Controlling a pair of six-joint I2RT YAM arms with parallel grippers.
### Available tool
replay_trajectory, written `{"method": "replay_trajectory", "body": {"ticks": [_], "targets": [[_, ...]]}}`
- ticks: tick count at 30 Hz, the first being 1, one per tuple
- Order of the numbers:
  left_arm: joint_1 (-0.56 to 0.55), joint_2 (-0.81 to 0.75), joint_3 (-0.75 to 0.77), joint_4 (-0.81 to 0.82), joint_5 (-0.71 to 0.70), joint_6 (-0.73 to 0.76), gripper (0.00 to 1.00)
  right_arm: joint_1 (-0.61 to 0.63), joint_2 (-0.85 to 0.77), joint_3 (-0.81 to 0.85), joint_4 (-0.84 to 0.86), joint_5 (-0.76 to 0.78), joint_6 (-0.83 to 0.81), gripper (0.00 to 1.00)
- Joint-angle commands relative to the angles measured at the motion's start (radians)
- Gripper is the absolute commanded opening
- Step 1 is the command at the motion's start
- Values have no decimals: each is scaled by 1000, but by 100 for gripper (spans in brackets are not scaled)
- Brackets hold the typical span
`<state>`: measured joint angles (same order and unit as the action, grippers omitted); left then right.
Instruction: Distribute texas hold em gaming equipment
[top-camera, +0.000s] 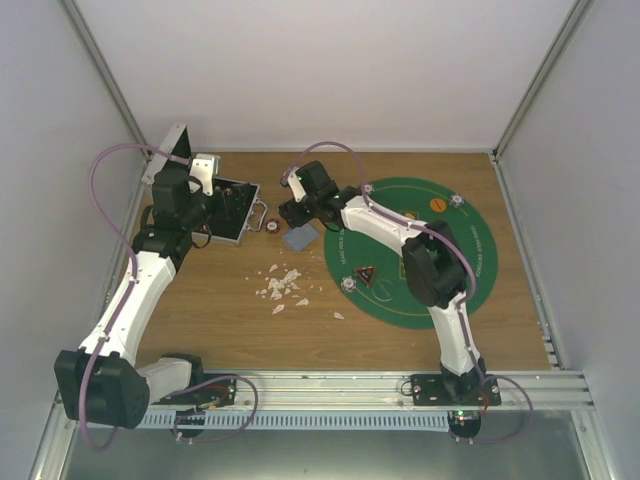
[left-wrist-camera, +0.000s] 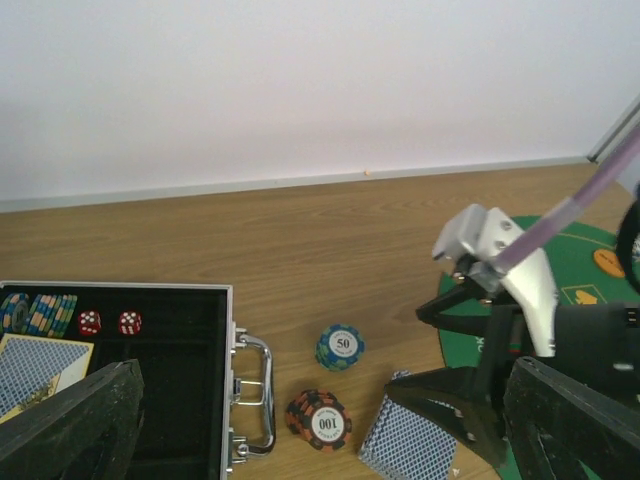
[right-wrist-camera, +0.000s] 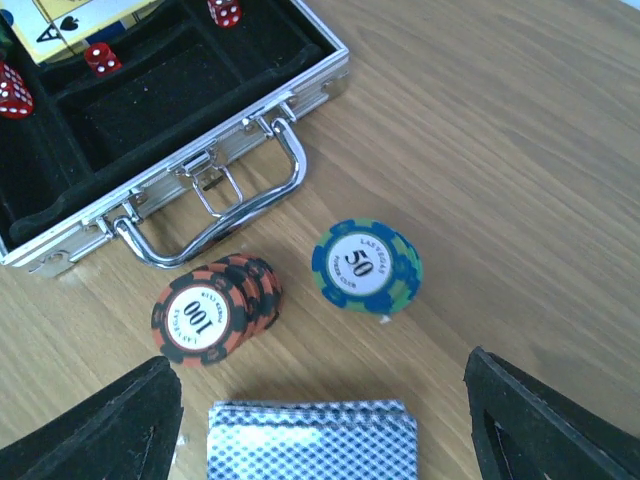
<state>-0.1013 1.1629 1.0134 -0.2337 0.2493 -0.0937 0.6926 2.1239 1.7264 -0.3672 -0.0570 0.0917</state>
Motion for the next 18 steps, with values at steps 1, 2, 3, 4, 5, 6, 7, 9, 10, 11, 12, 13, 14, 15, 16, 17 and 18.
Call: {"method": "replay_trajectory", "body": {"ticks": [1, 2, 3, 4, 5, 6, 7, 9, 10, 11, 12, 13, 14, 15, 16, 17, 18], "targets": [[-6, 7, 8, 26, -18, 14, 99, 1, 86, 97, -35, -42, -27, 78], [-5, 7, 8, 26, -21, 15, 99, 0, 106, 117, -39, -44, -27, 78], [-6, 7, 7, 26, -21, 15, 99, 1, 127, 142, -50, -44, -27, 78], [-5, 7, 7, 26, -22, 15, 99, 1, 147, 169, -59, -43, -25, 77], [-6, 6, 6, 26, -26, 14, 99, 1, 167, 195, -68, -40, -24, 77], [-6, 6, 6, 26, -28, 16, 99, 0, 185, 222, -77, -35, -23, 77], [-5, 6, 7, 25, -29, 17, 99, 1, 204, 244, -84, -22, -23, 77], [-5, 4, 8, 25, -28, 15, 99, 0, 237, 288, -103, -3, -25, 77], [-6, 3, 8, 26, -26, 14, 99, 1, 254, 308, -113, 9, -25, 77], [-5, 3, 8, 26, -21, 15, 99, 1, 266, 327, -123, 15, -26, 77], [-6, 3, 7, 27, -18, 13, 99, 1, 279, 342, -130, 19, -26, 77], [-5, 4, 8, 28, -12, 13, 99, 1, 290, 355, -136, 24, -25, 77], [-6, 6, 8, 28, -7, 10, 99, 1, 300, 366, -142, 26, -24, 77], [-5, 6, 10, 28, -2, 9, 99, 1, 309, 375, -146, 28, -24, 76], [-5, 5, 10, 27, 3, 7, 99, 1, 315, 382, -149, 32, -23, 76], [-6, 3, 10, 29, 7, 5, 99, 1, 320, 386, -149, 36, -24, 76], [-5, 1, 8, 32, 12, 4, 99, 0, 326, 387, -150, 41, -26, 76]]}}
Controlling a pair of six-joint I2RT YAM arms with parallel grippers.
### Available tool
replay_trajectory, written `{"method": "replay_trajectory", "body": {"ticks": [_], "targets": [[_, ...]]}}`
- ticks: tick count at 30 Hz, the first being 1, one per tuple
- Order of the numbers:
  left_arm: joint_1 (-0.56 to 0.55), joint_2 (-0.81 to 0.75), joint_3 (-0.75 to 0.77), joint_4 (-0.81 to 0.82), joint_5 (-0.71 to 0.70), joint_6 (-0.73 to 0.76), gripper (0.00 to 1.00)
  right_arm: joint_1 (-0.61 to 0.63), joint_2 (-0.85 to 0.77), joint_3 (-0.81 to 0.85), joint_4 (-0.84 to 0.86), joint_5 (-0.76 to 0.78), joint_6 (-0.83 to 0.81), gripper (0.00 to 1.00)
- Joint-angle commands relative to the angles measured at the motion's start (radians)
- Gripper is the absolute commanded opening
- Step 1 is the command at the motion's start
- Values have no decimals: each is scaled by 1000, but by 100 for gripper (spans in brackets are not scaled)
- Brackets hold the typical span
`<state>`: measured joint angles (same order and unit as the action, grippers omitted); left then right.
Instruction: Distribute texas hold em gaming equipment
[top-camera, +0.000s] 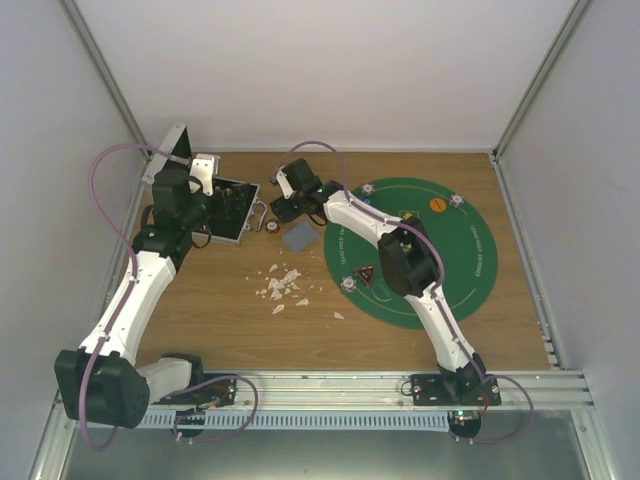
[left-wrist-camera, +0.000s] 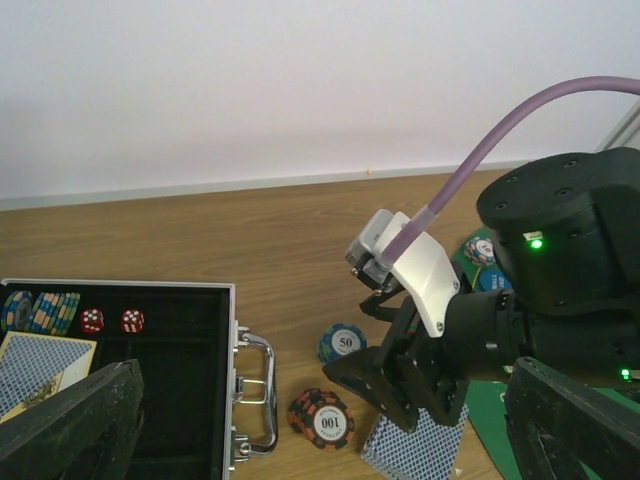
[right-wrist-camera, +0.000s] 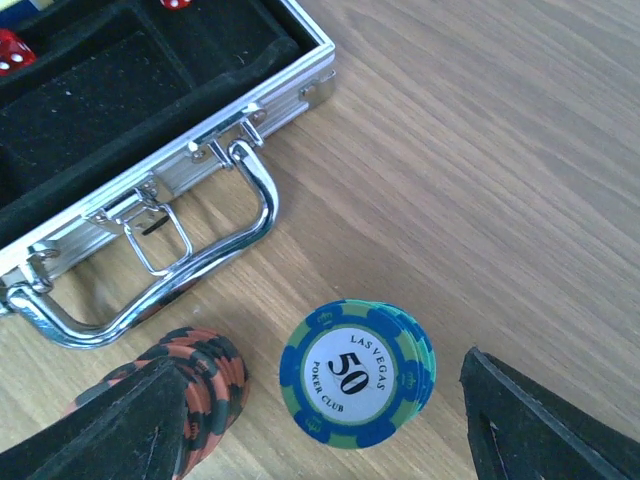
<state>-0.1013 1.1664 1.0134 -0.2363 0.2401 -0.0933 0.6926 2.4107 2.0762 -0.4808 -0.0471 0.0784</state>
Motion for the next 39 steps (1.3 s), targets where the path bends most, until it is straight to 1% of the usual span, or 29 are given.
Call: {"method": "replay_trajectory", "body": {"ticks": [1, 13, 36, 39], "targets": [[-5, -3, 7, 36, 25, 3, 99, 1, 44, 40, -37, 38, -14, 76], [-5, -12, 8, 36, 46, -2, 99, -3, 91, 90, -56, 73, -9, 72], [-6, 5, 8, 37, 58, -6, 98, -15, 107, 123, -64, 68, -34, 47], [-6, 8, 8, 37, 60, -6, 98, -16, 110, 124, -69, 58, -38, 46]]}}
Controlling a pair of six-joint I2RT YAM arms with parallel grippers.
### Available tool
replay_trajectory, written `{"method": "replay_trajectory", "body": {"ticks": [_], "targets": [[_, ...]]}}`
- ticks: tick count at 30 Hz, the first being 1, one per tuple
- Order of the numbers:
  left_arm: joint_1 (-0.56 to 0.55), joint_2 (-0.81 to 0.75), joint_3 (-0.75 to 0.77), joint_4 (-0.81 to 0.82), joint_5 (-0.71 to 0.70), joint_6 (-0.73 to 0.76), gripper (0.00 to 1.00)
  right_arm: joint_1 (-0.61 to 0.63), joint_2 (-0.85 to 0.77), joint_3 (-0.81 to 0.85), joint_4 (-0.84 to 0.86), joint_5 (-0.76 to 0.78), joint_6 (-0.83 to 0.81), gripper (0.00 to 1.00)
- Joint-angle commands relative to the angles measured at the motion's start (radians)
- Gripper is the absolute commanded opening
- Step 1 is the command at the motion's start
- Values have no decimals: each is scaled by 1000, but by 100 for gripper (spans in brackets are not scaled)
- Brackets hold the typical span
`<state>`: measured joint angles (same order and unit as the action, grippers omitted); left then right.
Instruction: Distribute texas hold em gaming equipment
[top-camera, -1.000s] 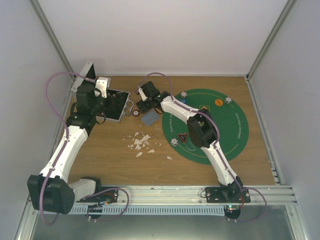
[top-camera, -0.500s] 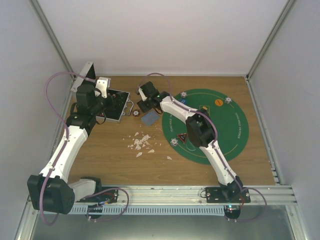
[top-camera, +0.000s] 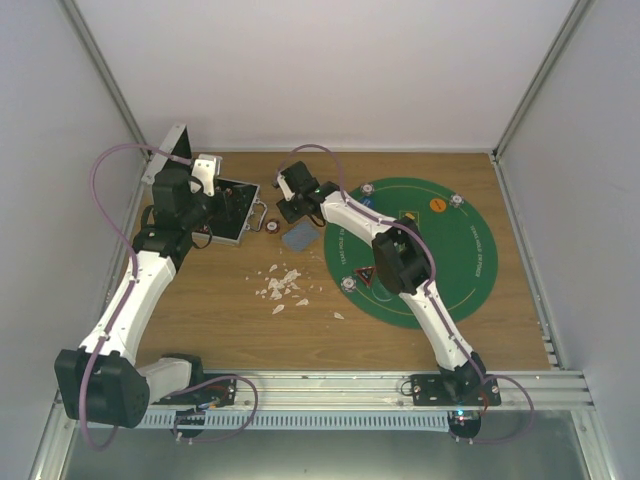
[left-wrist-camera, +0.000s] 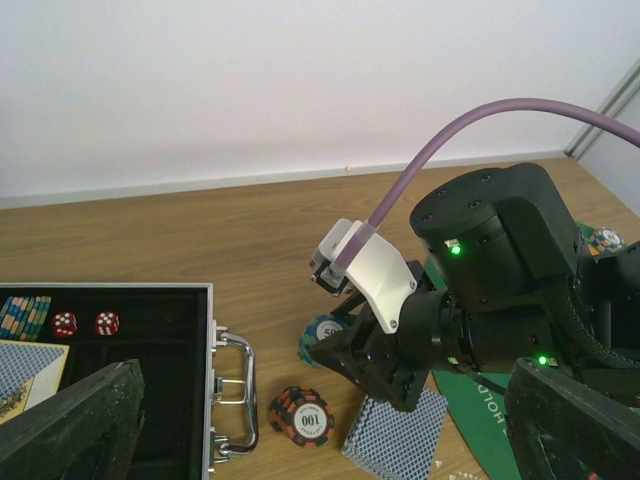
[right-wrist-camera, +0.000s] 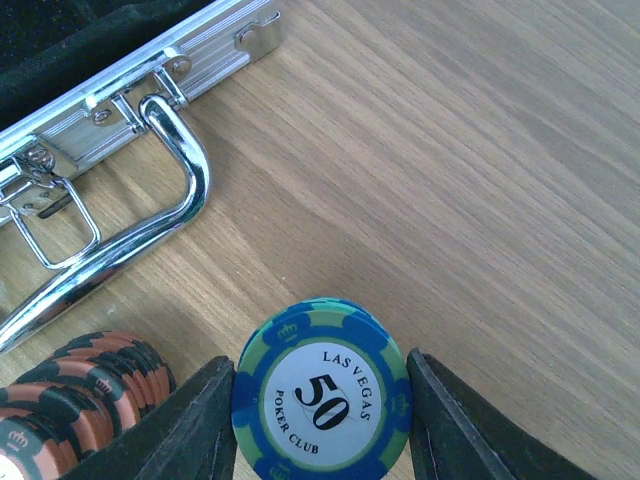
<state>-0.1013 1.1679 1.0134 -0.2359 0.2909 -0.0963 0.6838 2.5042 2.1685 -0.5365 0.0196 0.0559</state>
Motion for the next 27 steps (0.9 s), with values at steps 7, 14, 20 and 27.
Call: {"method": "replay_trajectory", "body": {"ticks": [7, 14, 20, 27], "targets": [[-6, 13, 8, 33, 11, -3, 98, -8, 22, 30, -14, -16, -16, 47], [-6, 18, 9, 33, 11, -3, 98, -10, 22, 30, -14, -16, -17, 47], [-6, 19, 7, 33, 12, -3, 98, -12, 23, 30, -13, -15, -18, 46], [-6, 19, 9, 33, 12, -3, 98, -14, 27, 30, -14, -16, -18, 47]]}}
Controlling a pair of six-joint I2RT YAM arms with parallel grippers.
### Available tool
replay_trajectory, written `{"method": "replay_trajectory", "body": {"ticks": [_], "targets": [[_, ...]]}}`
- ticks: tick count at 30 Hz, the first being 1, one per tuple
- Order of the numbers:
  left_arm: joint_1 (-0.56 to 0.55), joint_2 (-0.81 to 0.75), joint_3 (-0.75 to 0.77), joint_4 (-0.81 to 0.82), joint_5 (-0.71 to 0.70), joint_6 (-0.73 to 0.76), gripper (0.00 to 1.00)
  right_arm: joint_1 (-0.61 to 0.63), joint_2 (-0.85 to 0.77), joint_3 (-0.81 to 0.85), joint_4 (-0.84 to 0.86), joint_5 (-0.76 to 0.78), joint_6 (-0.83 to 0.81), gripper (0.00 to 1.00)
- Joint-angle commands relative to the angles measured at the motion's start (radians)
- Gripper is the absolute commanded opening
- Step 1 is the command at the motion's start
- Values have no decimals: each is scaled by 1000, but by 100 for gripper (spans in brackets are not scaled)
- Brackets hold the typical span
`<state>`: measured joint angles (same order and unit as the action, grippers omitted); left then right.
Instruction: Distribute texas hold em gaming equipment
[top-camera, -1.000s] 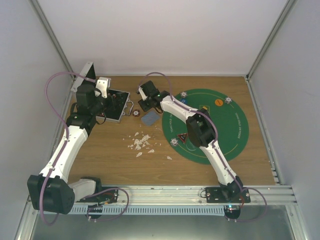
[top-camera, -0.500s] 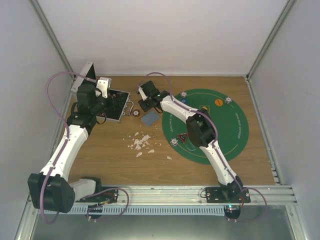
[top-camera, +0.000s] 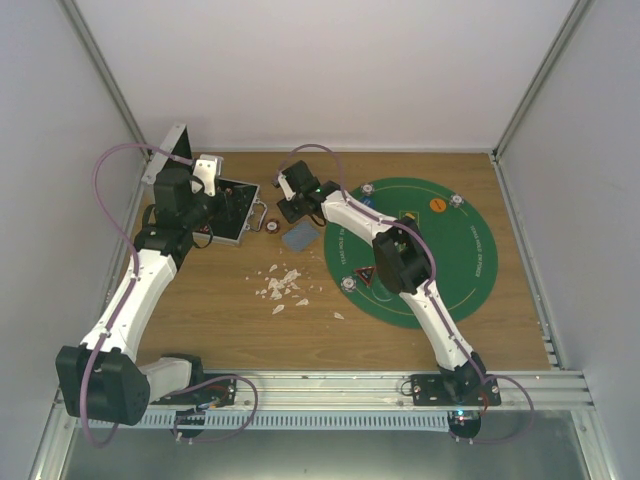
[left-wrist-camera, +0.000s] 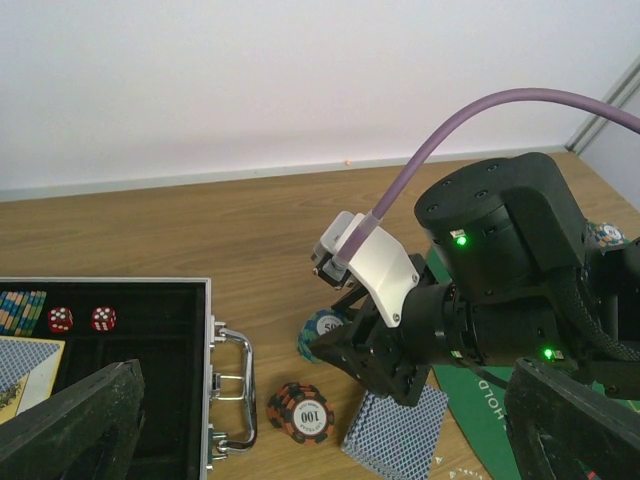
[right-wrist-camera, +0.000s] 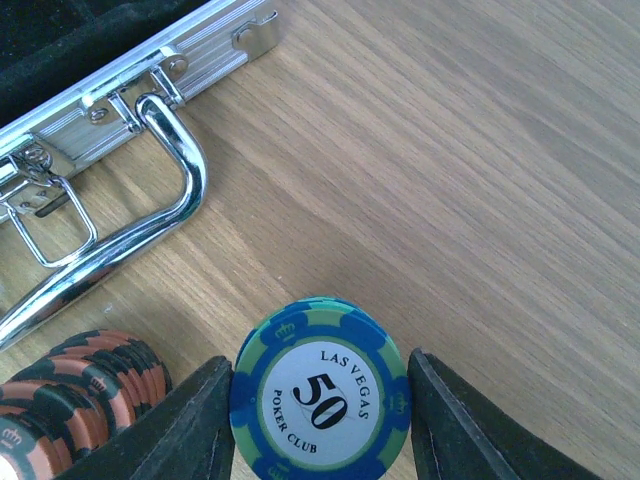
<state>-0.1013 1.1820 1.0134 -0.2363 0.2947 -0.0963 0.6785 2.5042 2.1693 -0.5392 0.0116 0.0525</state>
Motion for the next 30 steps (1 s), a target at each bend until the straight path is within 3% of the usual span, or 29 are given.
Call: {"method": "replay_trajectory", "body": {"ticks": [1, 11, 30], "targets": [[-6, 5, 8, 34, 8, -3, 98, -9, 27, 29, -10, -9, -14, 47], [-6, 5, 8, 34, 7, -3, 98, -10, 14, 30, 5, -76, -6, 38], [-6, 5, 5, 36, -1, -1, 98, -36, -164, -48, 37, -47, -5, 37]]}}
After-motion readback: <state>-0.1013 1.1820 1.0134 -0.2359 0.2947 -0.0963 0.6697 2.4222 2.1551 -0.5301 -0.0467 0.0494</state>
